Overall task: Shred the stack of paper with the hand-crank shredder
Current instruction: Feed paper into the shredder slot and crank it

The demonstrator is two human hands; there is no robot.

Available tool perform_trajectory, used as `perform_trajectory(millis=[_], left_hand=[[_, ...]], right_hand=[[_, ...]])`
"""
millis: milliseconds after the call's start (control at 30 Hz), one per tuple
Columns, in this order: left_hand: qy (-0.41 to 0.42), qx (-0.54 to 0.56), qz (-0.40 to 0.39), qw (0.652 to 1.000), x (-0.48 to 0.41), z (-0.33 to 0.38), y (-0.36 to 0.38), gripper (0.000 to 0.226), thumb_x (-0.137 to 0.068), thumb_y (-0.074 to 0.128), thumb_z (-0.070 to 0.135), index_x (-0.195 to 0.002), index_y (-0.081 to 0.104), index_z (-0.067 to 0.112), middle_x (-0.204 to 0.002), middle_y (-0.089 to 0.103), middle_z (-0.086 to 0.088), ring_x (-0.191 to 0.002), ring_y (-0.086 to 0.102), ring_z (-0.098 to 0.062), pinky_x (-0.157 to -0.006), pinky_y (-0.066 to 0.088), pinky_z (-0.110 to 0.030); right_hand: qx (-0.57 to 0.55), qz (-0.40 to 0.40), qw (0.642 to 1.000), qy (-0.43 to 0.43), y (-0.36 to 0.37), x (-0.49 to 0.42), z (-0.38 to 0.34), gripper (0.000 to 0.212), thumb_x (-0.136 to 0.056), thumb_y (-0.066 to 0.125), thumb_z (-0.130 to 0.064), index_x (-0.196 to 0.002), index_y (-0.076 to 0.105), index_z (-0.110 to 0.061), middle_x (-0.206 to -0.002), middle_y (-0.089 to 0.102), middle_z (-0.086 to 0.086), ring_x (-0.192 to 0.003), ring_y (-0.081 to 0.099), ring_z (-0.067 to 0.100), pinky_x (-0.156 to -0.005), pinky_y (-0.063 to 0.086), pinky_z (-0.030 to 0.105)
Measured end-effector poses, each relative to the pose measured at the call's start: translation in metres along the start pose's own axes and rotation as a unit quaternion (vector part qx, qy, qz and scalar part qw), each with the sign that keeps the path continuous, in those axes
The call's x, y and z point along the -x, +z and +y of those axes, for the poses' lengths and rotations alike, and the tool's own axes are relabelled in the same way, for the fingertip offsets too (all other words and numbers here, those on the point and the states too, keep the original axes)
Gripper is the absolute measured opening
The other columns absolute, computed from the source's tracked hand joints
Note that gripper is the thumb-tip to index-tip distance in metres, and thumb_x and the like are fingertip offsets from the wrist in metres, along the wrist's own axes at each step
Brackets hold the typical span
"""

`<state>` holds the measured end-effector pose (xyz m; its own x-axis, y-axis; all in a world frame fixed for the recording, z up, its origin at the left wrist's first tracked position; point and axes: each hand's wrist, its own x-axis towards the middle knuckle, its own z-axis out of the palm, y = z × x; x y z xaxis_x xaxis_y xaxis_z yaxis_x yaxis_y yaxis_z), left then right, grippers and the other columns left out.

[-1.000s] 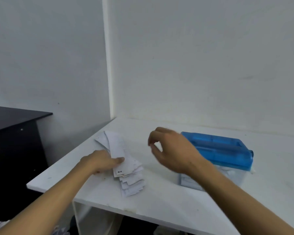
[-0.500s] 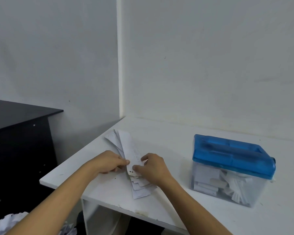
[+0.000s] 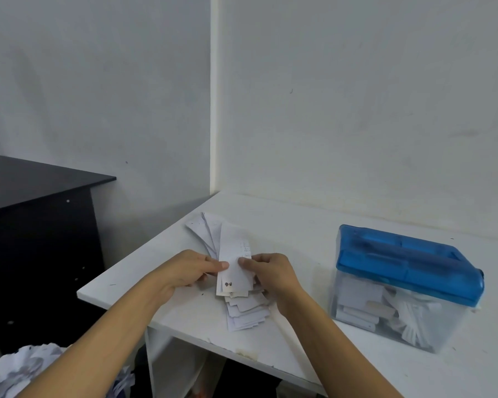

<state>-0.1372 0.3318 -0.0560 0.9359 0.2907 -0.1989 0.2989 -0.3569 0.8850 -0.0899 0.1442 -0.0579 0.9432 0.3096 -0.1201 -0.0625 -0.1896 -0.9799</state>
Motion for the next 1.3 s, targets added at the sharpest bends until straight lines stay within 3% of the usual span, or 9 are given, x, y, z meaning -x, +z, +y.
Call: perform_trajectory(millis=[233,367,533,667,800,900,1033,1167,1300], left_hand=[[0.005,0.032,0.003,0.999,0.006,0.004,0.008,0.025,-0.087,0.077,0.043,-0.097,0.08,0.02,-0.089,0.077,0.007,-0.079,0.058,-0.012,-0.067,0.042,-0.023],[0.012,0.076,0.024,0.997,0.006,0.004,0.011,0.023,-0.081,0.083,0.039,-0.095,0.082,0.021,-0.09,0.079,0.008,-0.088,0.062,-0.014,-0.075,0.046,-0.025],[0.054,0.121,0.038,0.99,0.011,0.01,0.017,0.019,-0.089,0.077,0.035,-0.101,0.08,0.02,-0.094,0.079,0.005,-0.09,0.065,-0.014,-0.073,0.043,-0.023],[0.102,0.131,0.034,0.986,0.019,0.028,0.022,0.014,-0.098,0.067,0.029,-0.103,0.078,0.021,-0.099,0.079,0.005,-0.088,0.071,-0.007,-0.072,0.048,-0.021],[0.17,0.142,0.021,0.975,0.028,0.056,0.024,0.021,-0.103,0.059,0.026,-0.116,0.074,0.022,-0.106,0.078,0.007,-0.105,0.072,-0.015,-0.084,0.052,-0.029],[0.229,0.161,-0.01,0.96,0.039,0.084,0.031,0.028,-0.1,0.063,0.014,-0.127,0.069,0.019,-0.112,0.077,0.003,-0.104,0.073,-0.018,-0.086,0.057,-0.031],[0.3,0.143,-0.005,0.943,0.049,0.124,0.048,0.039,-0.095,0.067,0.001,-0.13,0.066,0.018,-0.116,0.075,0.002,-0.106,0.072,-0.019,-0.094,0.058,-0.037],[0.33,0.117,0.014,0.937,0.048,0.163,0.079,0.047,-0.091,0.073,0.007,-0.136,0.063,0.018,-0.123,0.072,0.002,-0.111,0.069,-0.021,-0.097,0.058,-0.043],[0.335,0.092,-0.035,0.937,0.039,0.189,0.112,0.051,-0.09,0.074,0.005,-0.138,0.06,0.016,-0.123,0.07,0.0,-0.111,0.068,-0.021,-0.092,0.06,-0.04]], right_hand=[[-0.026,-0.017,1.0,0.003,-0.002,0.007,-0.002,0.02,-0.096,0.067,-0.014,-0.109,0.073,0.0,-0.094,0.073,0.014,-0.043,0.059,0.0,-0.039,0.038,0.011],[-0.05,-0.025,0.998,-0.002,-0.004,0.009,-0.004,0.021,-0.096,0.066,-0.013,-0.113,0.073,-0.004,-0.1,0.076,0.014,-0.061,0.067,0.009,-0.043,0.045,0.015],[-0.007,-0.008,0.999,-0.05,-0.003,0.009,-0.002,0.023,-0.1,0.057,-0.02,-0.109,0.077,-0.013,-0.093,0.078,-0.001,-0.082,0.073,0.012,-0.063,0.052,0.019],[0.056,0.019,0.992,-0.109,-0.008,0.016,-0.014,0.03,-0.102,0.048,-0.023,-0.098,0.078,-0.015,-0.088,0.075,-0.003,-0.076,0.066,0.009,-0.06,0.046,0.015],[0.063,0.052,0.981,-0.176,-0.026,0.028,-0.04,0.023,-0.102,0.053,-0.021,-0.103,0.076,-0.019,-0.086,0.074,-0.009,-0.071,0.065,-0.002,-0.057,0.045,0.009],[0.047,0.085,0.969,-0.229,-0.046,0.039,-0.064,0.018,-0.099,0.058,-0.018,-0.103,0.076,-0.02,-0.091,0.076,-0.006,-0.084,0.07,0.009,-0.067,0.055,0.02],[0.075,0.125,0.948,-0.282,-0.085,0.054,-0.089,0.016,-0.093,0.064,-0.015,-0.095,0.075,-0.026,-0.087,0.076,-0.006,-0.083,0.072,0.012,-0.076,0.061,0.033],[0.141,0.133,0.944,-0.266,-0.132,0.069,-0.1,0.015,-0.092,0.068,-0.014,-0.104,0.074,-0.021,-0.087,0.075,-0.008,-0.079,0.072,0.008,-0.073,0.061,0.025],[0.17,0.192,0.935,-0.244,-0.171,0.072,-0.097,0.015,-0.089,0.071,-0.013,-0.102,0.075,-0.019,-0.084,0.076,-0.006,-0.079,0.071,0.011,-0.075,0.059,0.027]])
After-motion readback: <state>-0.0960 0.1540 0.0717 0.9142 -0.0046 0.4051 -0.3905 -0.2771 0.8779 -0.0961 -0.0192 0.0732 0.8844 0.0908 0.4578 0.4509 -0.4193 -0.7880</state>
